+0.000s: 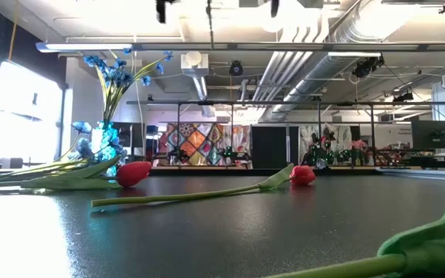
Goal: Sort flowers into vase by color
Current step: Put the right blue flowers into the blue vase
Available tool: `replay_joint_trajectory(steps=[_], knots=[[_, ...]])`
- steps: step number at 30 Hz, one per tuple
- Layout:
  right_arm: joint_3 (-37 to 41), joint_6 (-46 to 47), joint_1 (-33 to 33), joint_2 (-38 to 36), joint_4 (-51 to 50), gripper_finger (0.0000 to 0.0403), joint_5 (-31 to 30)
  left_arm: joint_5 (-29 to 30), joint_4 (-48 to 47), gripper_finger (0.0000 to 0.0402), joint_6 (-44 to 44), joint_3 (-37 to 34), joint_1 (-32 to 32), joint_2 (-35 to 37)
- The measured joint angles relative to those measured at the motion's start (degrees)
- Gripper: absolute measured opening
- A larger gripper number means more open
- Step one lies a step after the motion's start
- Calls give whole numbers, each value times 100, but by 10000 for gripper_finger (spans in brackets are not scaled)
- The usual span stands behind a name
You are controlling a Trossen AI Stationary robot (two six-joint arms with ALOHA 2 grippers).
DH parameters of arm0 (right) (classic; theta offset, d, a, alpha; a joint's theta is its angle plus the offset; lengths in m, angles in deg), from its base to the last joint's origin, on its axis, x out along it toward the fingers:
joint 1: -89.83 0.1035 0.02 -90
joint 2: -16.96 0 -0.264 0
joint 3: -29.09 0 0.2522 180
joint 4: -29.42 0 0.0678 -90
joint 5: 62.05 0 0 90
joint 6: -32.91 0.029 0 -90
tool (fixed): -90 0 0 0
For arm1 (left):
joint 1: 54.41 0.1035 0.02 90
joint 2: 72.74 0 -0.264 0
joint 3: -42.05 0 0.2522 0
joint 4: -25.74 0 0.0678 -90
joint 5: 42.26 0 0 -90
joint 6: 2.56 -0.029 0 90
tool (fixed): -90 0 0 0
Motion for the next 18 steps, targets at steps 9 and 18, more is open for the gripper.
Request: replay_joint_trajectory(steps=[9, 18], knots=[[400, -519, -101, -580, -1495, 114, -1207, 2132, -1401, 0, -1176, 4, -446, 1251], [1421, 105, -145, -592, -167, 114, -1081, 4411, -2580, 0, -1064, -528, -1651, 2008]])
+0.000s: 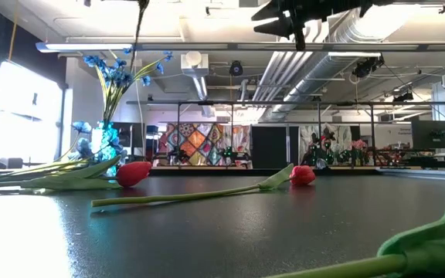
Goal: Sort flowers into vase by color
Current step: Put the right blue flowers into the blue vase
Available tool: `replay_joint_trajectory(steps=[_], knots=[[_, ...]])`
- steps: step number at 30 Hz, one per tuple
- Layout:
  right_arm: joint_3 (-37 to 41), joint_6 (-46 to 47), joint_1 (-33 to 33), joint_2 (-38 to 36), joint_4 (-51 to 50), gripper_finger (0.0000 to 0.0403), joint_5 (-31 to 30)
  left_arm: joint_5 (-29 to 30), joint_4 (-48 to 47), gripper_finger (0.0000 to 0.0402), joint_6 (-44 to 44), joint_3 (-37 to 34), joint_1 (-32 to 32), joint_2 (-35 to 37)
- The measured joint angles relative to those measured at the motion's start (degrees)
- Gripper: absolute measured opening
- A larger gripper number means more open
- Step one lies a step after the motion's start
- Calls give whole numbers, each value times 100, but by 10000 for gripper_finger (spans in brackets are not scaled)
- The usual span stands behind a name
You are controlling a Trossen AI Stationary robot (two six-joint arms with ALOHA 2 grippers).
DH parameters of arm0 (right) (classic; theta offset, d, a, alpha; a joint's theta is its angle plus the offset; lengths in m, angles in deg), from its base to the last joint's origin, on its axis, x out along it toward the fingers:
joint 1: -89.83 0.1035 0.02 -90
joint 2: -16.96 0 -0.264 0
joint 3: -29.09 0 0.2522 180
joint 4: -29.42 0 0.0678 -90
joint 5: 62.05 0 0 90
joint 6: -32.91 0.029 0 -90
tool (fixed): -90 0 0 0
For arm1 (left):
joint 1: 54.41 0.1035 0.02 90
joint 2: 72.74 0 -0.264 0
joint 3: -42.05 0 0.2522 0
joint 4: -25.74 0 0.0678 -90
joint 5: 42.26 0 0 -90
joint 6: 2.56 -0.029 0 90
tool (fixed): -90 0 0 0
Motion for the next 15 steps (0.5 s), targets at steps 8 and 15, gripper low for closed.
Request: replay_joint_trajectory(steps=[8, 15], knots=[[98, -144, -41, 0, 132, 114, 274, 2703, 556, 0, 624, -1340, -585, 551], [98, -120, -41, 0, 75, 114, 372, 3929, 1616, 0, 1159, -2127, -620, 1023]])
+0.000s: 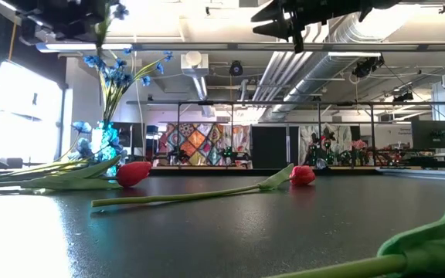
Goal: Sort flowers into vase by color
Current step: Put the right blue flowers into the blue vase
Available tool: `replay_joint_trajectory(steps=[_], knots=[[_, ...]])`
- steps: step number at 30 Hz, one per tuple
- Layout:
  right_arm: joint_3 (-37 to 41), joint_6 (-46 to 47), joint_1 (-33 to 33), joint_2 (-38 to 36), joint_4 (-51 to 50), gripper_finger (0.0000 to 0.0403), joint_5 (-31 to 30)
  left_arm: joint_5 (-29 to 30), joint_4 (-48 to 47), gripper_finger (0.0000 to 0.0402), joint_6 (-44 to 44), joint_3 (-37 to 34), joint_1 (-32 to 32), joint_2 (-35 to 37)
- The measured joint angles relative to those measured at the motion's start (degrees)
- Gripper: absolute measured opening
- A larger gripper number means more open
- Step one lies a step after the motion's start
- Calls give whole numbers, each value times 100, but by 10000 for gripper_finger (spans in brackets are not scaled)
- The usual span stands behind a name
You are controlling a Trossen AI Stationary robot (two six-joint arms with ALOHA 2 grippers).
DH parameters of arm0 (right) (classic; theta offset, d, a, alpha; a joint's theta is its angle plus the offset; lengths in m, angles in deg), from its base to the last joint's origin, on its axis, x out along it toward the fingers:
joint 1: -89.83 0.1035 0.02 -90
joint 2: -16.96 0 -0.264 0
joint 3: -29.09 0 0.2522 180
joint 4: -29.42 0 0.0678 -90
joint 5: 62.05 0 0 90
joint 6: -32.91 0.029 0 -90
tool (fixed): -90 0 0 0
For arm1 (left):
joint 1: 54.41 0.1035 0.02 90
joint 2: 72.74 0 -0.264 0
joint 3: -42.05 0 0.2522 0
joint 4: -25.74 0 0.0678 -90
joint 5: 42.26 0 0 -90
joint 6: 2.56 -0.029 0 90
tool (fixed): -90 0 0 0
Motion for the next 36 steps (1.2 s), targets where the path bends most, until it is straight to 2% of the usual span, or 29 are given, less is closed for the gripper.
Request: replay_joint_trajectory(steps=[2, 8, 17, 24, 29, 36], knots=[[0, -36, 0, 0, -1, 114, 5, 263, 37, 0, 152, -101, 5, 75], [0, -144, 0, 0, -142, 114, 42, 270, 54, 0, -8, -123, 430, 247], [0, -191, -188, 0, -311, 114, 272, 209, -16, 0, 240, -123, 1722, 382], [-2, -191, -437, 0, -313, 114, 591, -1340, -53, 0, 575, -123, 2886, 249], [-2, -190, -560, 0, -315, 114, 856, -2068, -21, 0, 577, -123, 3536, 53], [-4, -298, -562, 0, -331, 114, 892, -2809, 301, 0, 573, -123, 4145, -220]])
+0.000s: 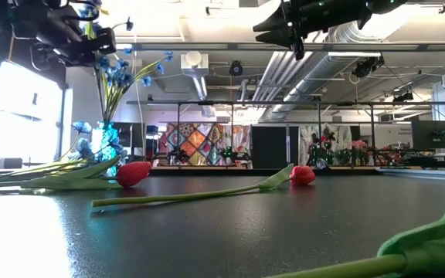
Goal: Sort flowers into vase by color
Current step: Put the right blue flowers into the blue vase
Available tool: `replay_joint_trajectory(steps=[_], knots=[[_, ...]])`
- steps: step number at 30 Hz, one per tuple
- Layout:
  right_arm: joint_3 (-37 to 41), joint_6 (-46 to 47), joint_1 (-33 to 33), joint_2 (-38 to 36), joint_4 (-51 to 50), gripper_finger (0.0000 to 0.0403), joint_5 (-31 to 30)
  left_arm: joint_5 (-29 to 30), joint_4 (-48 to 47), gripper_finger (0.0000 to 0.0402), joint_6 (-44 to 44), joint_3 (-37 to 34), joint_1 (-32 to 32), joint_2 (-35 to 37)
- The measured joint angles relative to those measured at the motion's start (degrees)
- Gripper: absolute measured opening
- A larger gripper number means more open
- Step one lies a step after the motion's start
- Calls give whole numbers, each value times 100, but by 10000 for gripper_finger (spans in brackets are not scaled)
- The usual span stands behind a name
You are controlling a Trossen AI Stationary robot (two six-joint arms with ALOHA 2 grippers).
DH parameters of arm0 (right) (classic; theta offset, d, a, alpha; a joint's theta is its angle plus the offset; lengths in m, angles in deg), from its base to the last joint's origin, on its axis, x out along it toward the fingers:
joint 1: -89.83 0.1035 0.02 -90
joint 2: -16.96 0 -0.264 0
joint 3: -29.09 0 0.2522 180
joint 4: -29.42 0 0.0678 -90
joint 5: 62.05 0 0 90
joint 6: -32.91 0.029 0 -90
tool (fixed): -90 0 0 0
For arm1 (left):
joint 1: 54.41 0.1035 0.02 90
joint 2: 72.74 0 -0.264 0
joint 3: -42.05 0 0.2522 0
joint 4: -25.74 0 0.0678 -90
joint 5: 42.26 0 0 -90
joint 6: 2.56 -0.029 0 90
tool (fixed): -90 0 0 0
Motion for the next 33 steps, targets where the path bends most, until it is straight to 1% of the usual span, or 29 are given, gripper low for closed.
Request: replay_joint_trajectory(steps=[5, 13, 18, 21, 25, 33], knots=[[0, -89, 0, 0, -25, 114, 7, -539, 13, 0, 3, 0, 246, -368], [0, -107, 0, 0, -54, 114, 7, -645, 31, 0, 52, 0, 251, -764], [0, -103, 0, 0, -120, 114, 7, -988, -156, 5, -39, 0, 244, -749], [0, -104, 0, 0, -155, 114, 7, -1035, -435, 21, -45, 0, 207, -713], [0, -94, 0, 0, -155, 114, 4, -1002, -786, 55, -36, 0, 164, -711], [0, -9, 0, 0, -154, 114, 3, -994, -874, 127, -84, 98, -36, -592]])
